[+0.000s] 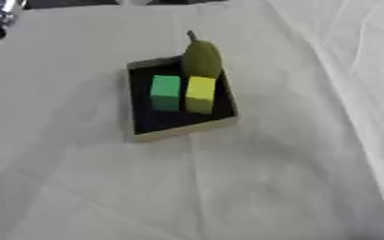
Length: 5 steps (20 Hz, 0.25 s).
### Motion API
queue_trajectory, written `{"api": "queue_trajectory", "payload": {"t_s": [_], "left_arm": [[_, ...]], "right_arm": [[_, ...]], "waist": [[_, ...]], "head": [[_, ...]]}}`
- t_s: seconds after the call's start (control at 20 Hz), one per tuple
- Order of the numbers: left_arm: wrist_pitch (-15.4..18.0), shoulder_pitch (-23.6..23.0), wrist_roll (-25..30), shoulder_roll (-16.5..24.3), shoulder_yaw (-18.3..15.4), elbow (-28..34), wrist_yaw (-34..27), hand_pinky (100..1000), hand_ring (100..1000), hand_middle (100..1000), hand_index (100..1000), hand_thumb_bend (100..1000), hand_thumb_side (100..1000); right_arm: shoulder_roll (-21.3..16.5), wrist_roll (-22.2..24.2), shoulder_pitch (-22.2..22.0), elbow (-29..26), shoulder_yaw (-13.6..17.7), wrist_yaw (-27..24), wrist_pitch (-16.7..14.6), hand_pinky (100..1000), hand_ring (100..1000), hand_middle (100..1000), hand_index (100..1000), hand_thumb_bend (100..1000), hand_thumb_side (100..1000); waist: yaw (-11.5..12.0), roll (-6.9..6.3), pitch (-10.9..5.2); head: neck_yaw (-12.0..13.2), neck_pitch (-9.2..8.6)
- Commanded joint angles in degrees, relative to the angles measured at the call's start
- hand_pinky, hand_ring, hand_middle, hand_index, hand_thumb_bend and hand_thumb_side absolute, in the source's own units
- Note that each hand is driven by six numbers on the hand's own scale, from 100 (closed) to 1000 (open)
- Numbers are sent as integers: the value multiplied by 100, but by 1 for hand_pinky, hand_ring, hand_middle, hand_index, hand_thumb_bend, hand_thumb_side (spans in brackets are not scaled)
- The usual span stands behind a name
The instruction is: Pick up objects on the table and place them in the box.
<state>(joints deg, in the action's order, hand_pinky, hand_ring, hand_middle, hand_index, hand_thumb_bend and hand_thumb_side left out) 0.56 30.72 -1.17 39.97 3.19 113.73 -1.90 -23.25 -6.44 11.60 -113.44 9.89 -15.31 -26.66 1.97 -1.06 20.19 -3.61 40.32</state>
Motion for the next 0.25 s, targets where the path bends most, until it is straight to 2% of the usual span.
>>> {"api": "queue_trajectory", "payload": {"t_s": [0.05, 0.2, 0.25], "left_arm": [[543, -162, -488, 19, -216, 86, -275, 853, 792, 740, 816, 100, 520], [902, -488, -652, -177, -333, 86, -297, 855, 790, 739, 815, 100, 533], [975, -578, -691, -257, -371, 86, -313, 851, 786, 737, 814, 100, 586]], "right_arm": [[-43, -75, 14, -116, 88, 80, -85, 884, 932, 588, 807, 100, 624], [-18, -123, 6, -116, 115, 98, -130, 884, 932, 589, 807, 100, 624], [-9, -136, 6, -116, 122, 103, -139, 885, 932, 589, 807, 100, 622]], "waist": [[22, 102, -208], [61, 160, -204], [70, 176, -202]], "head": [[-17, 7], [-10, -27], [-11, -30]]}}
